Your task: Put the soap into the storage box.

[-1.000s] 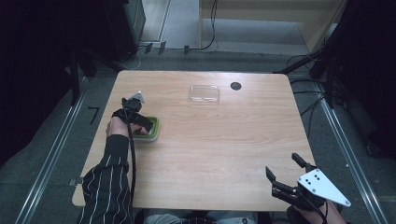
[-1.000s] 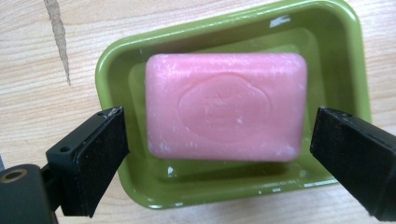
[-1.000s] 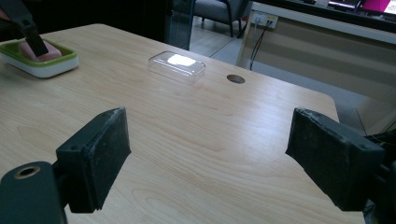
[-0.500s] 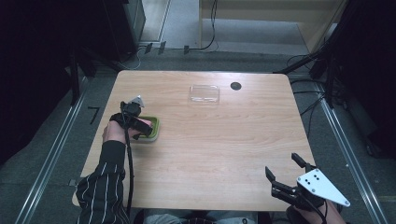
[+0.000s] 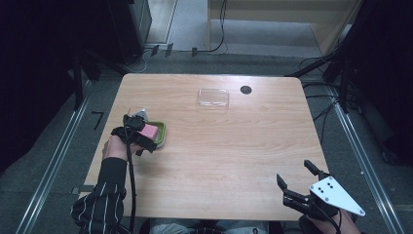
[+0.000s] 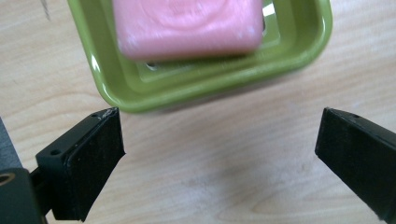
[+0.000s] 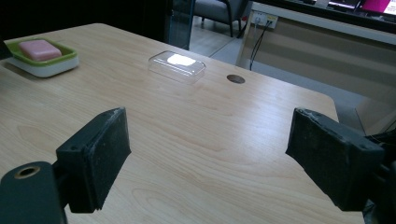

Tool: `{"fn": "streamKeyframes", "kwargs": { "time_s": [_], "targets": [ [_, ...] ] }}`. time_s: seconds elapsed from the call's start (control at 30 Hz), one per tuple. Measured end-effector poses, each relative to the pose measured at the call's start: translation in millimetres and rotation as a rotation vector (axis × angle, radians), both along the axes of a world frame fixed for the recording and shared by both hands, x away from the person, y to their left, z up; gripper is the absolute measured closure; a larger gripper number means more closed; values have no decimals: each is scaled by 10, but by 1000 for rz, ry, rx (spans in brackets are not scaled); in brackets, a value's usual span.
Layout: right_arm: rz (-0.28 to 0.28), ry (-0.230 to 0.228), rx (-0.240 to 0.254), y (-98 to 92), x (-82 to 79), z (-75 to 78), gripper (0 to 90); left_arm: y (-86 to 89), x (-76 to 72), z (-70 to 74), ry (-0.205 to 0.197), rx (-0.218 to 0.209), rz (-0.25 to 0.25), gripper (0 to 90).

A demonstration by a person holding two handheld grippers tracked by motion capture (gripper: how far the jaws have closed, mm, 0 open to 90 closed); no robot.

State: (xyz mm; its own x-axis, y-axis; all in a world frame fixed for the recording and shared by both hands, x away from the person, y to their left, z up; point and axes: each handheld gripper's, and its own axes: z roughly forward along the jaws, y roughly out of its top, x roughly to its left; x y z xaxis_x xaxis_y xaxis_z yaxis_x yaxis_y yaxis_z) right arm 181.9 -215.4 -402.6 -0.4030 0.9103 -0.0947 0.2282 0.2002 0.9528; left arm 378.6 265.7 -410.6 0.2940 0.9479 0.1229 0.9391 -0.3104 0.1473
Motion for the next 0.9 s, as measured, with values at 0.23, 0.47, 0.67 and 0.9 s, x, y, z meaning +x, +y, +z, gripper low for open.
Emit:
{"fn": "streamKeyframes", "kwargs": {
  "time_s": [0.23, 0.47, 0.67, 0.9],
  "targets": [
    [1, -2, 0, -5, 1, 0, 136, 20, -153, -53, 18, 4, -16, 17],
    [-2, -1, 1, -3, -2, 0, 136, 12, -257, -120, 45, 6, -36, 15],
    [-2, -1, 0, -5, -4, 0, 136, 9, -393, -176, 61, 20, -55, 15],
    [-2, -1, 1, -6, -6, 0, 136, 103, -568, -201, 74, 14, -66, 15]
  ]
}}
